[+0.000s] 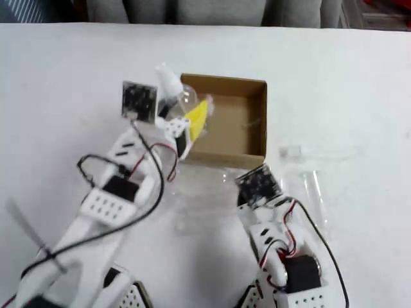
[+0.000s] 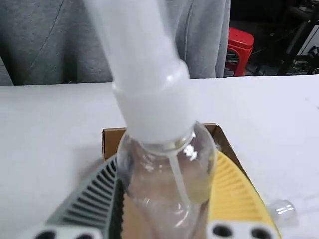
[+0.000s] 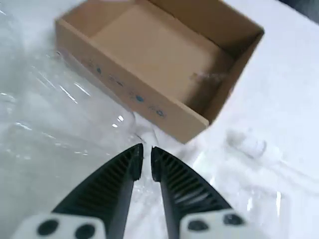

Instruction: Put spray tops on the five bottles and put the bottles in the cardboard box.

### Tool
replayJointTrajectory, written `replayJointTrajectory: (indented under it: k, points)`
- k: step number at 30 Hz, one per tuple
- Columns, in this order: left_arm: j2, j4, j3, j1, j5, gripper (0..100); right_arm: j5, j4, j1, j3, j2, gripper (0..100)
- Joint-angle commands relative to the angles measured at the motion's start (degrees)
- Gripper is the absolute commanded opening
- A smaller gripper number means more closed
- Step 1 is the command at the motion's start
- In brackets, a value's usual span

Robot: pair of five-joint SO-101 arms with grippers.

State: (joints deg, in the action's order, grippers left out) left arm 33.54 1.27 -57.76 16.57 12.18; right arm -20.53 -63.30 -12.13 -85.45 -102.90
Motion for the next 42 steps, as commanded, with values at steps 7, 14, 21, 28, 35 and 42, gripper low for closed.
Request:
replayJointTrajectory:
  k: [7, 14, 21, 28, 35, 42]
  points:
    - [-20.18, -16.26, 13.36, -2.95, -7.03, 2, -3.96, 4.18, 9.54, -5.01, -0.22, 1.7]
    - [-33.19, -17.93, 22.59, -4.62, -8.26, 2, -4.13, 4.26, 9.19, -5.1, -0.22, 1.7]
    - [-46.29, -18.2, 33.67, -6.46, -8.26, 2, -4.13, 4.18, 9.19, -5.1, -0.22, 1.7]
    - [-56.92, -18.2, 42.99, -6.46, -8.26, 2, -4.13, 4.18, 9.1, -5.19, -0.22, 1.7]
    - [-63.96, -18.2, 48.35, -6.55, -8.26, 2, -4.22, 4.18, 9.1, -5.19, -0.13, 1.7]
    - [-65.45, -18.2, 48.62, -6.55, -8.26, 2, -4.22, 4.18, 9.1, -5.19, -0.13, 1.7]
